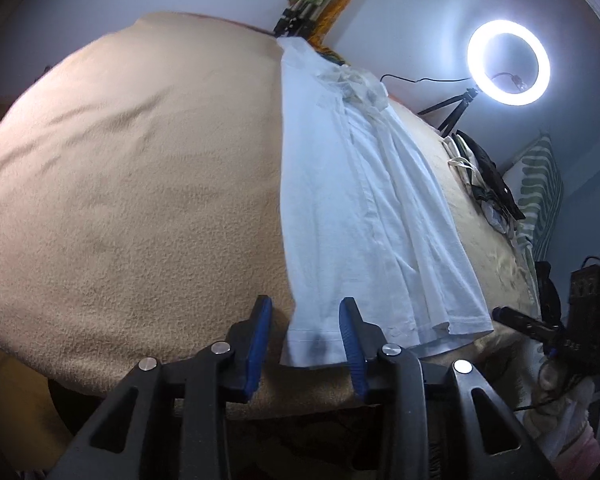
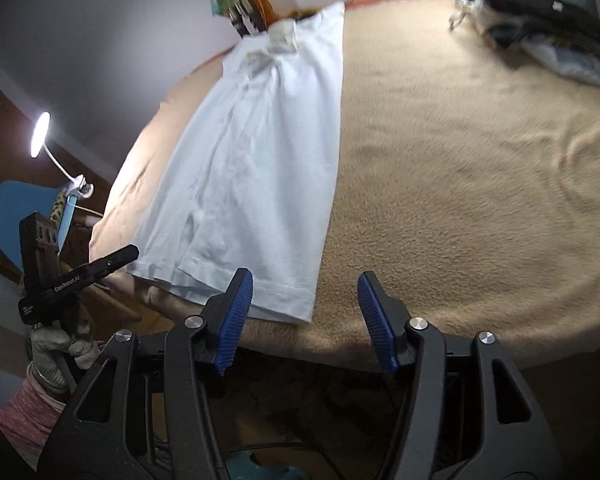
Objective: Fold small clothes
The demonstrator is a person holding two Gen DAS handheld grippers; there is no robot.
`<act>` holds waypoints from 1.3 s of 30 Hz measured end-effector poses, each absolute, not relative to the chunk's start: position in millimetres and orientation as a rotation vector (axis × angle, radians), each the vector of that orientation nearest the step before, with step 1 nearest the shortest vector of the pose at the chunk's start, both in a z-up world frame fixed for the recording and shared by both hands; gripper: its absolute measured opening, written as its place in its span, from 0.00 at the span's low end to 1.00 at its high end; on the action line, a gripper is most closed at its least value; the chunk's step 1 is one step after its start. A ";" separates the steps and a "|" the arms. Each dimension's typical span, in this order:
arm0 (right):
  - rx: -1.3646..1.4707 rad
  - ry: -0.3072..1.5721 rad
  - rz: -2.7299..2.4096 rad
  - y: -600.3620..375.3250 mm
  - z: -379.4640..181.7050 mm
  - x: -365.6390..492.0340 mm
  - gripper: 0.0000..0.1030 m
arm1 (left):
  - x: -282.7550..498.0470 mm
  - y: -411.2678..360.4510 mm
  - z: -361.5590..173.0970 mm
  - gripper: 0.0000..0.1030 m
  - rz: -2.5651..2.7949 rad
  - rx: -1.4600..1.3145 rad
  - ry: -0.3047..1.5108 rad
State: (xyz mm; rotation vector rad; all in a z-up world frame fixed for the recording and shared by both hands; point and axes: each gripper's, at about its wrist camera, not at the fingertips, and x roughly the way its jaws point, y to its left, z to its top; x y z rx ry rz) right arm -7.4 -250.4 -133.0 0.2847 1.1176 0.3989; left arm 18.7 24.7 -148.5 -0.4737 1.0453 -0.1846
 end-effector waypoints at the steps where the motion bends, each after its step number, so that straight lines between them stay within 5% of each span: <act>1: 0.304 1.151 0.411 -249.6 -140.5 -2.0 0.46 | 18.5 24.8 -149.3 0.32 -0.189 -0.479 1.045; 4: 0.364 1.196 0.455 -246.3 -152.7 4.7 0.40 | 21.0 19.3 -150.3 0.18 -0.229 -0.457 1.068; 6: 0.374 1.210 0.498 -240.6 -153.0 6.3 0.26 | 22.7 15.3 -152.5 0.06 -0.238 -0.454 1.084; 7: 0.382 1.224 0.515 -237.6 -154.7 5.7 0.09 | 23.9 15.3 -153.3 0.04 -0.238 -0.461 1.089; 8: 0.389 1.237 0.524 -234.0 -156.9 6.8 0.08 | 25.7 17.1 -153.9 0.02 -0.246 -0.483 1.096; 26: 0.606 1.067 0.548 -259.7 -106.7 69.2 0.05 | 104.4 32.6 -89.8 0.01 -0.302 -0.535 1.035; 39: 0.536 1.085 0.495 -244.7 -133.5 166.7 0.05 | 185.5 50.5 -131.3 0.01 -0.205 -0.577 1.095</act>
